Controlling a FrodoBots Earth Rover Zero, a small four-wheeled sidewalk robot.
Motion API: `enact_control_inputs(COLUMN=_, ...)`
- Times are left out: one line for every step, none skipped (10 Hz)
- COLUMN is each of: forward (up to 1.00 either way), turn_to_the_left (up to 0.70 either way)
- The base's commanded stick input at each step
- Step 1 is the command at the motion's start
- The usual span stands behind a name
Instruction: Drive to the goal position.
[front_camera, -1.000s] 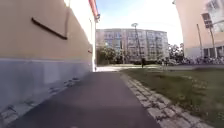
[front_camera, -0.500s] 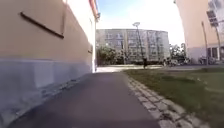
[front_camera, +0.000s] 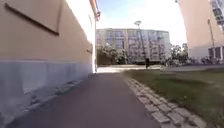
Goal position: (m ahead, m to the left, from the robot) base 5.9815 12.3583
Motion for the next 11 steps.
enact_control_inputs(forward=0.85, turn_to_the_left=0.0)
enact_control_inputs(forward=0.85, turn_to_the_left=0.0)
enact_control_inputs(forward=0.85, turn_to_the_left=0.0)
enact_control_inputs(forward=0.85, turn_to_the_left=0.0)
enact_control_inputs(forward=0.85, turn_to_the_left=0.0)
enact_control_inputs(forward=0.85, turn_to_the_left=0.0)
enact_control_inputs(forward=0.85, turn_to_the_left=0.0)
enact_control_inputs(forward=0.85, turn_to_the_left=0.0)
enact_control_inputs(forward=0.85, turn_to_the_left=0.0)
enact_control_inputs(forward=0.85, turn_to_the_left=0.0)
enact_control_inputs(forward=0.85, turn_to_the_left=0.0)
